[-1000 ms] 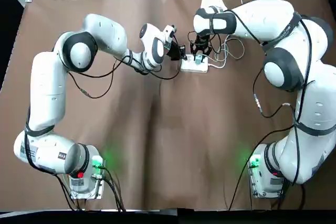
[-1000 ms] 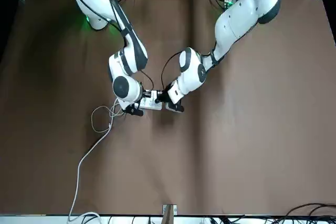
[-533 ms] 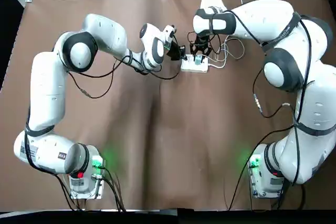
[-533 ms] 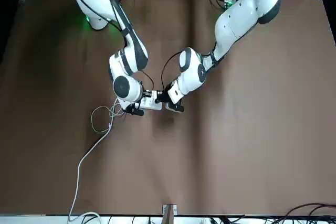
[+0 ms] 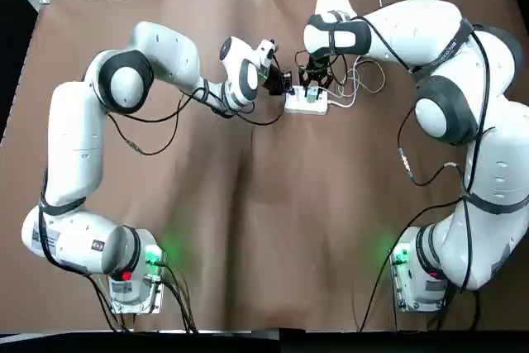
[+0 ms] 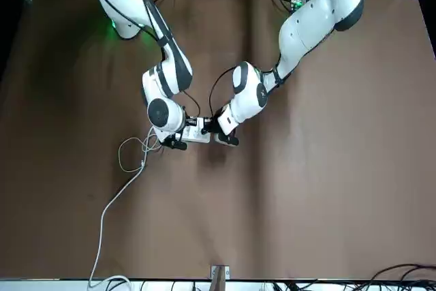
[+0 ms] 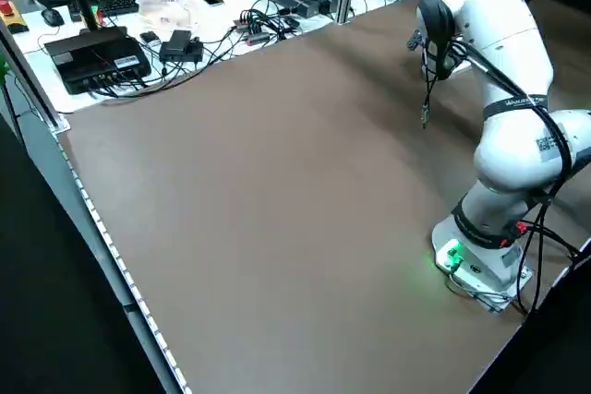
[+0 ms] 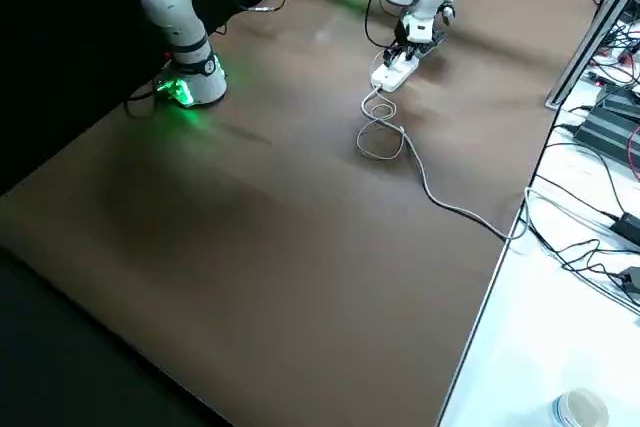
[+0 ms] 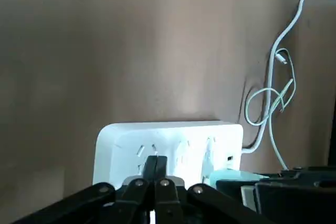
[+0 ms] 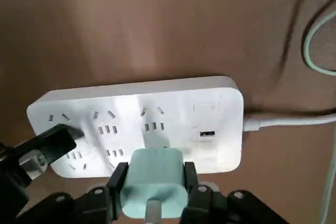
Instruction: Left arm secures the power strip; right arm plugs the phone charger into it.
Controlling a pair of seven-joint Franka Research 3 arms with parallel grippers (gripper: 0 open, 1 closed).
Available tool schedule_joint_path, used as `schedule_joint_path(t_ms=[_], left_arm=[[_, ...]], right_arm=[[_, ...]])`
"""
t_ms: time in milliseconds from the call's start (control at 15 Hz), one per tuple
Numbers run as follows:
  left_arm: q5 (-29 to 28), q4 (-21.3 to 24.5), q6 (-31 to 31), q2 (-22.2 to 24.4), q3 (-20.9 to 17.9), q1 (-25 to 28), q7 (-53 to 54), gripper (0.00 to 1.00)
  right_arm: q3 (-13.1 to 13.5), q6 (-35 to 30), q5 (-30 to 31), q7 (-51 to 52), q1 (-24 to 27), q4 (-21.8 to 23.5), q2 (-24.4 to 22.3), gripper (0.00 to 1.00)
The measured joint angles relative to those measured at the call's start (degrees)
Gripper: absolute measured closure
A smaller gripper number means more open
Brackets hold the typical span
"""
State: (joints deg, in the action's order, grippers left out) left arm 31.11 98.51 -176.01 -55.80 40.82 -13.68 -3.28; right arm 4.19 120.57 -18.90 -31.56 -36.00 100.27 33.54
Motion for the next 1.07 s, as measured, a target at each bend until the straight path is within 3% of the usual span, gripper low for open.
schedule_joint_path(t_ms=[1067], left_arm=[[0.0,0.0,0.0,0.0,0.0,0.0,0.0,0.99]], right_arm=[[0.0,0.8,0.4,0.0,-0.3,-0.1,0.9,0.52]])
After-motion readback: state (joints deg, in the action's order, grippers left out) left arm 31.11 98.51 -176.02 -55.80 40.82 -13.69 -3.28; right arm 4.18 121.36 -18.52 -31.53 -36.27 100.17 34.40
